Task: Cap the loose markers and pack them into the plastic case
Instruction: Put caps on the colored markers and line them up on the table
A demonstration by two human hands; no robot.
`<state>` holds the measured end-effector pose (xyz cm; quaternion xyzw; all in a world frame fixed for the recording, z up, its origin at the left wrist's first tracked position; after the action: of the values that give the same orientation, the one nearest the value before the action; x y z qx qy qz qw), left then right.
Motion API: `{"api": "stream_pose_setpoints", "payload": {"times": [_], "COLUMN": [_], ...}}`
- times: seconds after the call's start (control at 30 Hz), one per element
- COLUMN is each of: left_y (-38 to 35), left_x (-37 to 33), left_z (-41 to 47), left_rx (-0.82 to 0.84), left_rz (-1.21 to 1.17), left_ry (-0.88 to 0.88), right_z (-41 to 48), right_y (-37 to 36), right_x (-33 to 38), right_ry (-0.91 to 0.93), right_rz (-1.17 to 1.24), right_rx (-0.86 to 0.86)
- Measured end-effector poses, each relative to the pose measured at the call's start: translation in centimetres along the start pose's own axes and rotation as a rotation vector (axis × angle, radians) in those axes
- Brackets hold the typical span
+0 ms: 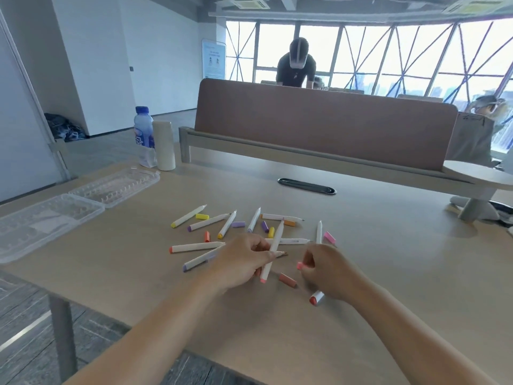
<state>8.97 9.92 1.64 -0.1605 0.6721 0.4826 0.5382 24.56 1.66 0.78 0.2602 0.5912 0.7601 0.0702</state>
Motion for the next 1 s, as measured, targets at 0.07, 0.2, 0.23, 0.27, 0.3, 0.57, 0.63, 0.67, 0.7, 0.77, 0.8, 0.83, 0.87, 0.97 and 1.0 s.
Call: {"api": "stream_pose_setpoints", "payload": {"times": [0.07, 0.2, 0.23, 0.27, 0.3, 0.57, 0.63, 0.67, 0.7, 0.77, 0.8, 0.83, 0.87, 0.97, 1.0], "left_y": [0.0, 0.3, 0.4, 0.3, 0.2, -0.3, -0.3, -0.3, -0.3, -0.3, -0.4, -0.4, -0.5, -0.5, -0.6], "left_x": [0.0, -0.1, 0.0, 0.0, 0.1, 0.0, 0.0, 0.0, -0.1, -0.2, -0.2, -0.2, -0.3, -0.6, -0.6], "left_z": [-0.1, -0.2, -0.2, -0.2, -0.2, -0.4, -0.4, -0.4, -0.4, -0.6, -0.7, -0.7, -0.8, -0.9, -0.9], "left_rx": [0.001, 0.003, 0.006, 0.015, 0.026, 0.053, 0.057, 0.055, 0.054, 0.060, 0.064, 0.066, 0.069, 0.077, 0.083], "left_rz": [0.012, 0.067, 0.080, 0.092, 0.098, 0.164, 0.164, 0.171, 0.180, 0.188, 0.189, 0.194, 0.197, 0.209, 0.218], "left_ry": [0.001, -0.029, -0.032, -0.035, -0.033, -0.053, -0.051, -0.052, -0.053, -0.057, -0.057, -0.058, -0.062, -0.080, -0.092], "right_z": [-0.2, -0.8, -1.0, -1.2, -1.4, -1.5, -1.5, -1.5, -1.4, -1.3, -1.3, -1.4, -1.4, -1.6, -1.6], "right_y": [1.0, 4.1, 4.5, 4.8, 4.9, 5.2, 5.2, 5.2, 5.1, 5.1, 5.0, 5.0, 4.9, 4.7, 4.6], "right_x": [-0.4, -1.0, -1.1, -1.3, -1.4, -1.0, -1.0, -1.0, -1.1, -1.1, -0.9, -0.8, -0.6, 0.0, 0.2], "right_ry": [-0.033, -0.140, -0.176, -0.213, -0.239, -0.256, -0.258, -0.261, -0.264, -0.263, -0.255, -0.243, -0.231, -0.199, -0.189], "right_rz": [0.121, 0.447, 0.553, 0.649, 0.721, 0.860, 0.875, 0.877, 0.879, 0.881, 0.874, 0.865, 0.861, 0.841, 0.834], "right_rx": [-0.058, -0.209, -0.217, -0.220, -0.222, -0.248, -0.257, -0.261, -0.262, -0.251, -0.243, -0.233, -0.220, -0.167, -0.153]}}
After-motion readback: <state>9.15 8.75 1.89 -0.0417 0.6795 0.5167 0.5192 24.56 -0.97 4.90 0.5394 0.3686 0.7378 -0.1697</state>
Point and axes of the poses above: each hand's wrist, its own z-axis towards the middle knuckle, its own y-axis out of the back of the hand, x = y × z, the point moved 9 cm from there along z, towards the middle knuckle, and after that the axes turned 10 degrees about -x, right-handed, at the moved point
